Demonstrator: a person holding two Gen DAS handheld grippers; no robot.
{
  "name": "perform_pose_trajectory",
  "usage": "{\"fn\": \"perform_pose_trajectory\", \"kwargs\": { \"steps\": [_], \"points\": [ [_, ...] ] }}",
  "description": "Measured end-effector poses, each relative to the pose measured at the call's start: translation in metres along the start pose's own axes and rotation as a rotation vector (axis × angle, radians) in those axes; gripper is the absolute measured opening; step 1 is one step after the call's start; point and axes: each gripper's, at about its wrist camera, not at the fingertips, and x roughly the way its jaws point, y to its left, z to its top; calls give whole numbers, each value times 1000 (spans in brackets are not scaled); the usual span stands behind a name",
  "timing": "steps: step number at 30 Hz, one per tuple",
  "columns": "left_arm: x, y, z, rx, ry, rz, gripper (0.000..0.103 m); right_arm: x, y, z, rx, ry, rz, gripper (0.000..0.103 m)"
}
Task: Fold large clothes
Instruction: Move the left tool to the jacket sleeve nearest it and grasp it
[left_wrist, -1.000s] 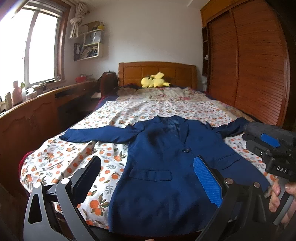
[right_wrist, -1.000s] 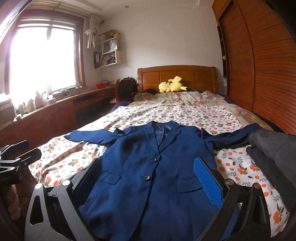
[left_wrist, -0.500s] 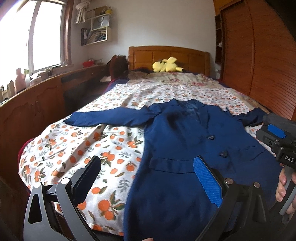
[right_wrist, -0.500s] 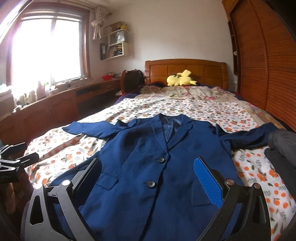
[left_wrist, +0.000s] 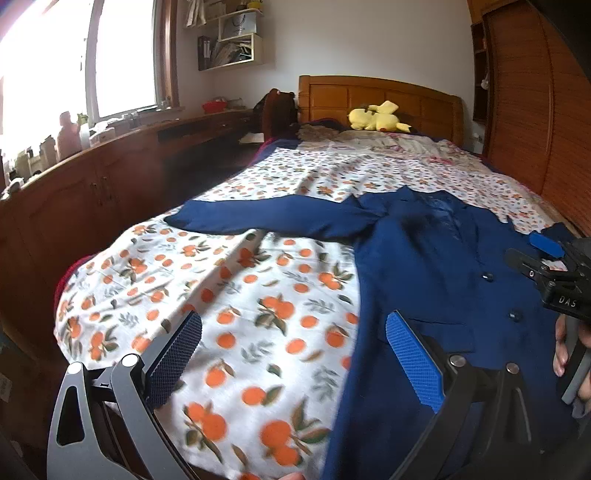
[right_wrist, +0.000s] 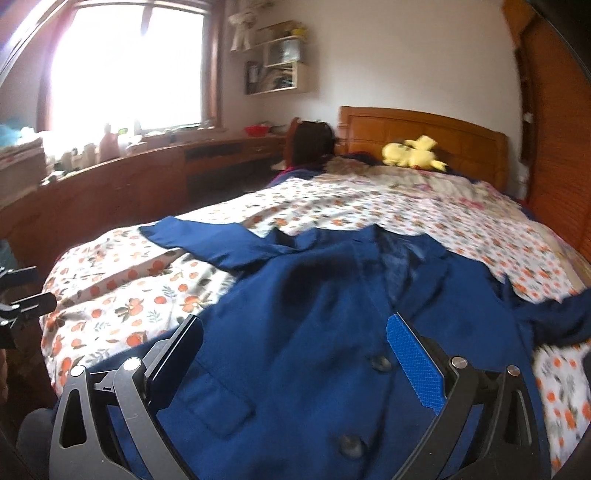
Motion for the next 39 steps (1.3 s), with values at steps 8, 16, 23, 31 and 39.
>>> {"fn": "perform_pose_trajectory", "kwargs": {
  "steps": [8,16,23,31,39],
  "points": [
    [50,19,25,23,44,-21,101,52,-9,6,40,46,62,96],
    [121,23,48,51,96,-70,101,76,-18,-15,60,117,74,96],
    [171,27,81,-12,115,-144,101,77,-15,-15,46,111,68,96],
    [236,50,124,-137,173,-148,85,78,-21,-15,73,107,75,96],
    [297,77,131,-262,274,-105,74,78,-19,-16,72,109,75,96]
  ]
}}
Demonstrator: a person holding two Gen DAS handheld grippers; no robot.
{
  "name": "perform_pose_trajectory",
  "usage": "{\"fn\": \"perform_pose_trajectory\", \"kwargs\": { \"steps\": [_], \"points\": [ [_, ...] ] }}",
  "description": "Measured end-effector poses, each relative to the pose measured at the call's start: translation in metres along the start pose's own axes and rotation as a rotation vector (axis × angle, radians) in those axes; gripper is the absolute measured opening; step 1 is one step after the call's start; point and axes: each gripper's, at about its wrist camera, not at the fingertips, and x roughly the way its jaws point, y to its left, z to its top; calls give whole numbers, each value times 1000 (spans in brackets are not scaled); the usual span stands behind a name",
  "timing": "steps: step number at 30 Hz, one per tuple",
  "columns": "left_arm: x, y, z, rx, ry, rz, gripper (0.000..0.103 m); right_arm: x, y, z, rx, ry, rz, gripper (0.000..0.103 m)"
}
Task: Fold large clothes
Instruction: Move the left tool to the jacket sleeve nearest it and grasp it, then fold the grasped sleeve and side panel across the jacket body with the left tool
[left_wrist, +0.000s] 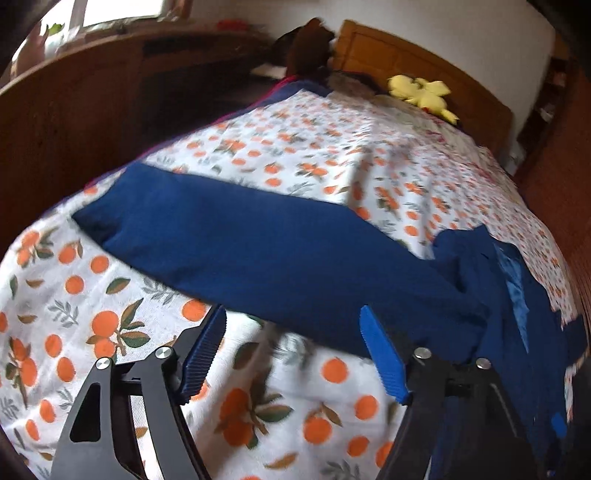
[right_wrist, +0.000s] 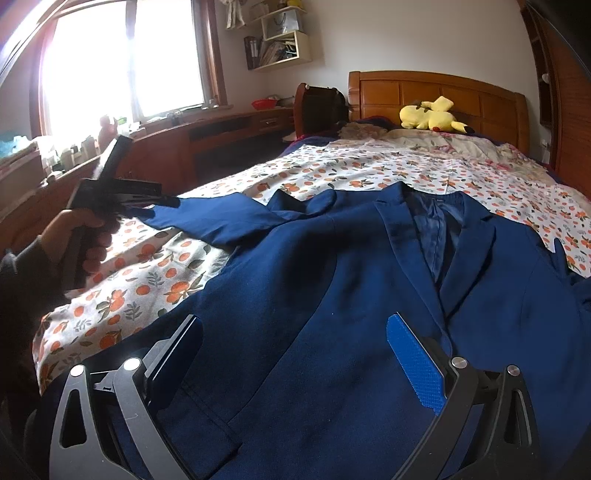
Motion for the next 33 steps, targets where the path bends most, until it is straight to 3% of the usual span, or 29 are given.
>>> {"fn": "perform_pose_trajectory", "kwargs": {
  "steps": [9,12,14,16,24,33],
  "points": [
    [40,36,2,-204,94,-19,60,0,0,0,9,-3,0,96],
    [43,33,6,-181,86,8,36,-2,0,0,7,-6,-1,97],
    [43,29,12,-166,74,13,12,-3,0,0,7,-9,-3,96],
    [39,18,20,-116,52,27,1,-5,0,-1,6,-14,-13,96],
    [-25,-59,34,81,-70,0,0,-35,-10,-2,12,-41,-54,96],
    [-87,-165,8,254,-119,-106,0,-86,-33,-4,22,-77,-127,96]
  ]
}}
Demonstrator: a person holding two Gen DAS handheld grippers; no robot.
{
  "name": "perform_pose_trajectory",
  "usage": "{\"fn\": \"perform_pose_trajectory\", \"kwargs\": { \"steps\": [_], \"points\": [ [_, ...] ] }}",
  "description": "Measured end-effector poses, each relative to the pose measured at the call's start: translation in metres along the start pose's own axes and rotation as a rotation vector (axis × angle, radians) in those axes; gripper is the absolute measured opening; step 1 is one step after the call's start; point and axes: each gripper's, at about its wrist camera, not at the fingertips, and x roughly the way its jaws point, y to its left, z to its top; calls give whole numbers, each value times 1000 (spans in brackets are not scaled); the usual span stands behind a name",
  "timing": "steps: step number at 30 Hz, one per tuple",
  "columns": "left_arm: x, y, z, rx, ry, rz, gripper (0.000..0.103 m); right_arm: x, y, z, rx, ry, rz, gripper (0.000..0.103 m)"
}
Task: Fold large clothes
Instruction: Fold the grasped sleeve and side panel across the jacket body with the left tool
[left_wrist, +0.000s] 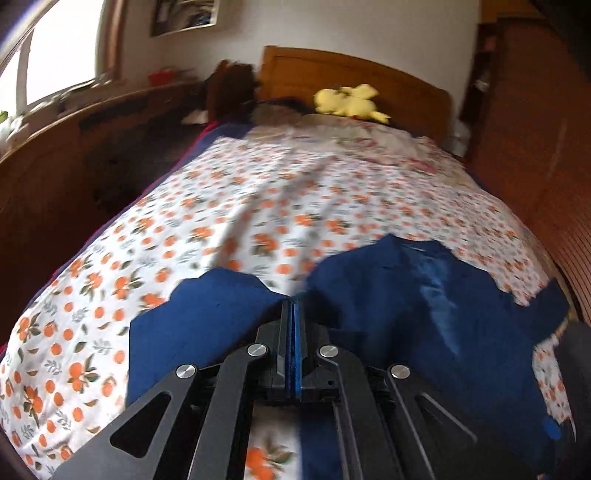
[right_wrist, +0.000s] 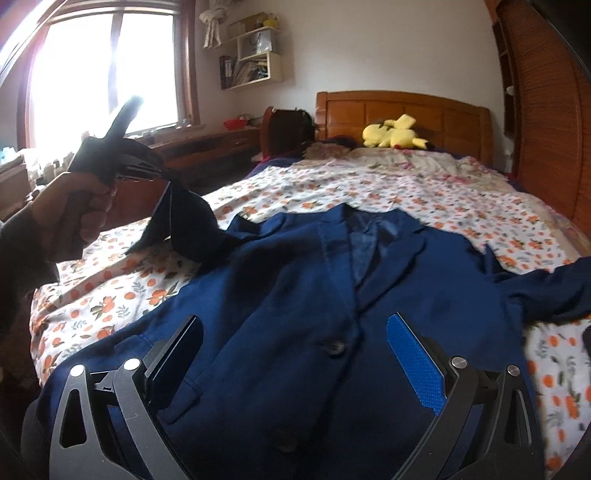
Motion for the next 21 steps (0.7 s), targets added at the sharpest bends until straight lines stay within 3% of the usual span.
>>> {"fn": "perform_pose_trajectory", "kwargs": {
  "steps": [6,13,18,20,21],
  "points": [
    [-22,-69,-22,121,3,-72,0,-28,-15,12,12,-31,-30,96],
    [-25,-109,-68,240,32,-65,5,-39,-19,16,15,-45,-49,96],
    [-28,-97,-98,235,64,-111,20,-37,-20,11,7,-31,-60,96],
    [-31,-88,-107,216,62,-121,38,-35,-19,10,6,-28,-61,96],
    [-32,-83,-109,209,59,-122,41,-34,-20,10,6,-26,-62,96]
  ]
}}
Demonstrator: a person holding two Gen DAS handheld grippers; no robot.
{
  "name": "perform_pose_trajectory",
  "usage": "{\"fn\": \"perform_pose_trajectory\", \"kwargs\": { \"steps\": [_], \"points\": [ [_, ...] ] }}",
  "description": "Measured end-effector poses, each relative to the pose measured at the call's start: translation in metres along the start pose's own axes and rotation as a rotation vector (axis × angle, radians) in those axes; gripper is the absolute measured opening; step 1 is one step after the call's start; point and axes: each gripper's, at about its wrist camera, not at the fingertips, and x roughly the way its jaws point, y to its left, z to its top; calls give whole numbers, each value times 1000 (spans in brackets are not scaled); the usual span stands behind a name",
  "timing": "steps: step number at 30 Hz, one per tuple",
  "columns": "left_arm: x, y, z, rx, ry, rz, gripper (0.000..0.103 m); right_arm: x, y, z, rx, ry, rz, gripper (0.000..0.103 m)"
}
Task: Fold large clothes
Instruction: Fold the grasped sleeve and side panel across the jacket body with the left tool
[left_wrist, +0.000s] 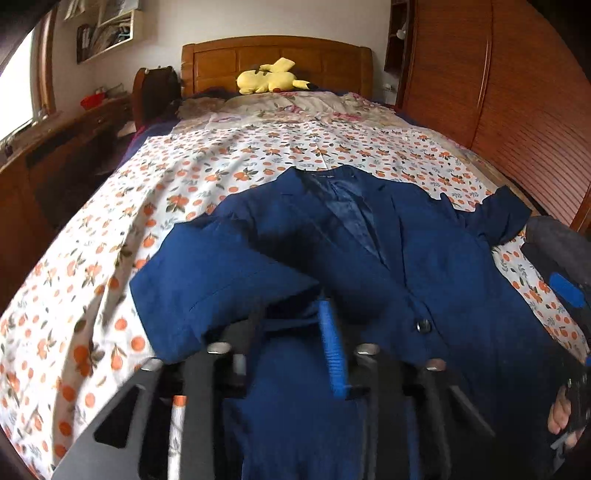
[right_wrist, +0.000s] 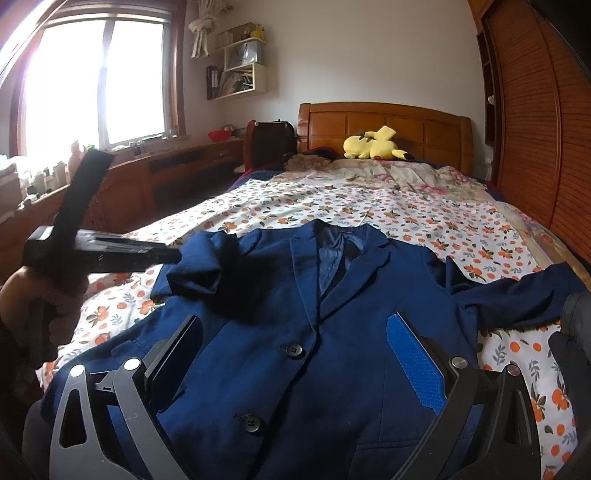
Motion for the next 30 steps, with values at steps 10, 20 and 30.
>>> {"fn": "perform_pose_trajectory", "kwargs": {
  "steps": [10,20,30],
  "points": [
    [22,61,-18,-51,20,139,59,12,5,-5,-11,27,0,96],
    [74,122,-31,-127,132,219,59,22,11,-8,-30,45,3,96],
    [112,127,-29,-156,219,176,59,27,15,-5,-33,53,9,96]
  ]
}}
